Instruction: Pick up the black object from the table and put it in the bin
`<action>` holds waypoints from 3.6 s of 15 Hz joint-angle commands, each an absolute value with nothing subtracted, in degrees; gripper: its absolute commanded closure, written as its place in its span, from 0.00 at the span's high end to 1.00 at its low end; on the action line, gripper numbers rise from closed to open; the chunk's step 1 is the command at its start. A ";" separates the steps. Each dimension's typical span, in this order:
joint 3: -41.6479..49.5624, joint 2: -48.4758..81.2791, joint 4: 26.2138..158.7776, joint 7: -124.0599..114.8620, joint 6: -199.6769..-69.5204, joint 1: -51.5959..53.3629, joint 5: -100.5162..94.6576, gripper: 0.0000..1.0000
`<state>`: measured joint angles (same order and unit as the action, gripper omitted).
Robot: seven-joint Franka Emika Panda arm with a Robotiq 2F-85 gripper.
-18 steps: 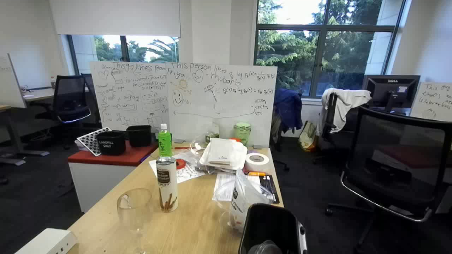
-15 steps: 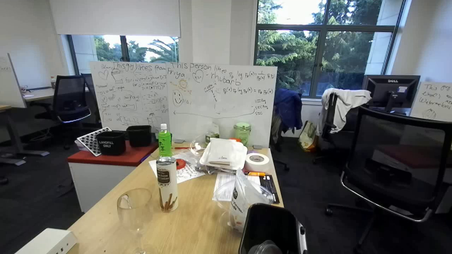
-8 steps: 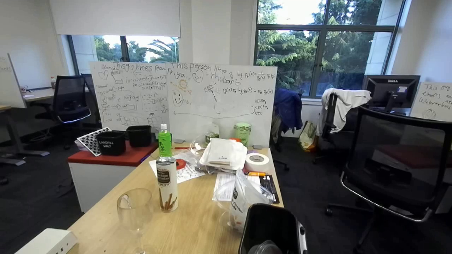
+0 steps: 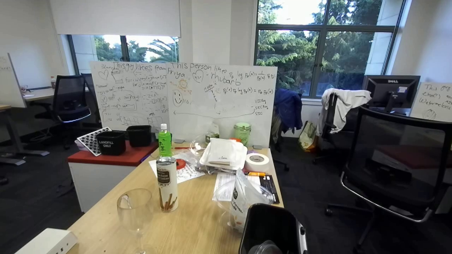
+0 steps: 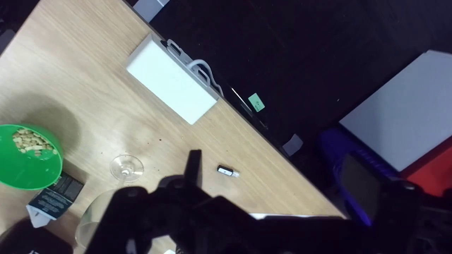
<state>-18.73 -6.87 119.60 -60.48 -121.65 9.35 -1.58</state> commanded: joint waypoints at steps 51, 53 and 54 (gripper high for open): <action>-1.29 35.77 90.14 -138.67 -121.28 10.22 15.36 1.00; -0.66 38.37 89.70 -140.41 -123.64 9.87 15.60 1.00; -0.28 39.77 89.50 -140.95 -126.22 9.99 15.12 1.00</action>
